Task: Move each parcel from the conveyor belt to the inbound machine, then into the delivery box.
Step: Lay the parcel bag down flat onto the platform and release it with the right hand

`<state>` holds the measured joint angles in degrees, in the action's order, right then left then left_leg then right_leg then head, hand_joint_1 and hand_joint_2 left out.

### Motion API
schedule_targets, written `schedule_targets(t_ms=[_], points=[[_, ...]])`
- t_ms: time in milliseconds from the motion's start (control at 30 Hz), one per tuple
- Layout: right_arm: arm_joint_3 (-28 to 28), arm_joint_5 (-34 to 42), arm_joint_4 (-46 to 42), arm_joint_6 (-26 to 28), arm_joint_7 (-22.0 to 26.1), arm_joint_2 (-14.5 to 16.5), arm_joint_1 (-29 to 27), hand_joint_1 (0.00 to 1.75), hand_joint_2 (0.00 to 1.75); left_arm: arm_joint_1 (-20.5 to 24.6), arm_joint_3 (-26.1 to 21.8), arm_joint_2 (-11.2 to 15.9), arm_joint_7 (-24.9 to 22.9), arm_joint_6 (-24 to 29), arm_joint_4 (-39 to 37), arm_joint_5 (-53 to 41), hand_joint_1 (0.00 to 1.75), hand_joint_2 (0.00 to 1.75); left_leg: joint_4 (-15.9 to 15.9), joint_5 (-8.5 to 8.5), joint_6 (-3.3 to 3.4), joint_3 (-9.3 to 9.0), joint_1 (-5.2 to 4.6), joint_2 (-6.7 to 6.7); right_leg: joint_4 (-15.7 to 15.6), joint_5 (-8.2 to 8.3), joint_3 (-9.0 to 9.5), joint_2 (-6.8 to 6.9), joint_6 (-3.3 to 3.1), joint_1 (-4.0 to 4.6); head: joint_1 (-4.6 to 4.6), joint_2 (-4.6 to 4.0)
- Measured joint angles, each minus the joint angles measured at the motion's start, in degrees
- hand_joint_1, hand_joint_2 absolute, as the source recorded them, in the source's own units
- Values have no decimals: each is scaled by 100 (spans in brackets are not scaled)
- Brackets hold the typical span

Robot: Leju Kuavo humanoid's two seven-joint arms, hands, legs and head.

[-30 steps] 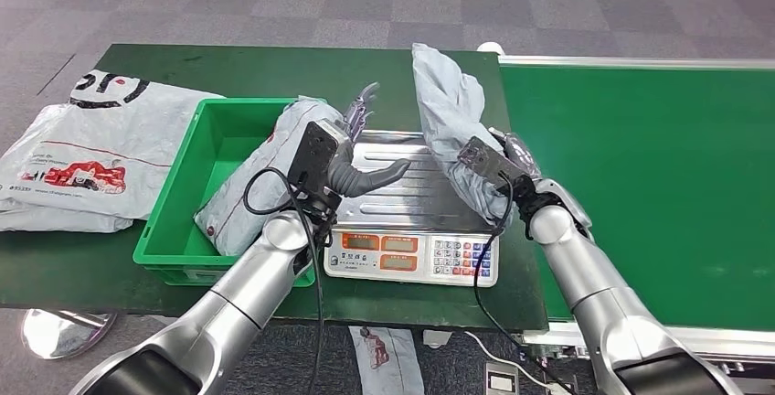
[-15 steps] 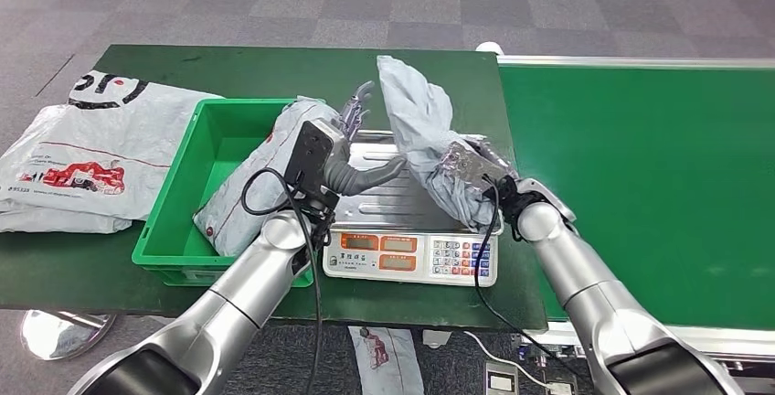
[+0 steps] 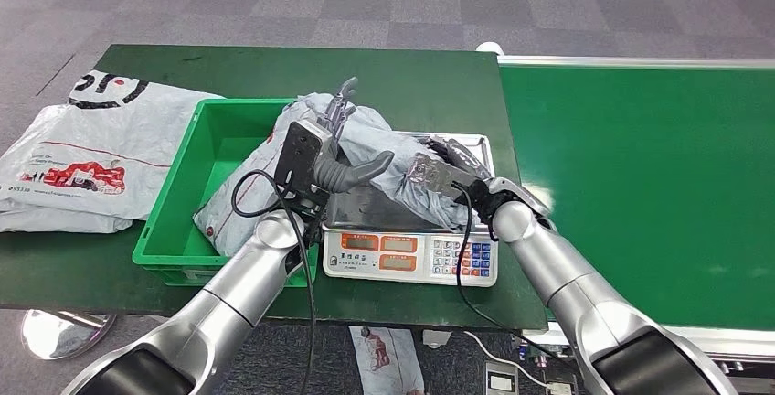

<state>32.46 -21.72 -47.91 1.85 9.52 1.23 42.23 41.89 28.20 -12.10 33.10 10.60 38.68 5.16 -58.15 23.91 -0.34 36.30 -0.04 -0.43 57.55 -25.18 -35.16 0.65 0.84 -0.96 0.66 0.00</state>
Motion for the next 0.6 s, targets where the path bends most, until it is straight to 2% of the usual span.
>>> schedule_targets(t_ms=[100, 233, 333, 600], points=[[40, -9, 0, 125, -20, 9, -3, 0, 175, -2, 0, 11, 5, 38, 4, -11, 0, 175, 0, 0, 0, 0, 1, 0, 0, 0, 0, 0, 0, 0, 0, 0], [95, 6, 0, 870, 65, 4, -142, 0, 175, -1, 1, 52, 62, 221, 20, -72, 0, 175, -1, 0, 0, 0, -1, 0, -1, 0, -1, -1, 0, -1, 0, 0], [94, 93, 16, 1207, 177, -28, -273, 0, 175, 25, 7, 70, 94, 276, -6, -89, 0, 175, -1, 1, 0, 0, -2, 1, -1, 0, -2, -3, 0, -3, 0, 0], [93, 115, 50, 1292, 210, -83, -415, 0, 175, 70, 25, 99, 106, 287, -91, -83, 0, 175, -1, 1, 0, 0, -1, 6, -1, 0, -5, -7, 0, -1, 0, 0]])
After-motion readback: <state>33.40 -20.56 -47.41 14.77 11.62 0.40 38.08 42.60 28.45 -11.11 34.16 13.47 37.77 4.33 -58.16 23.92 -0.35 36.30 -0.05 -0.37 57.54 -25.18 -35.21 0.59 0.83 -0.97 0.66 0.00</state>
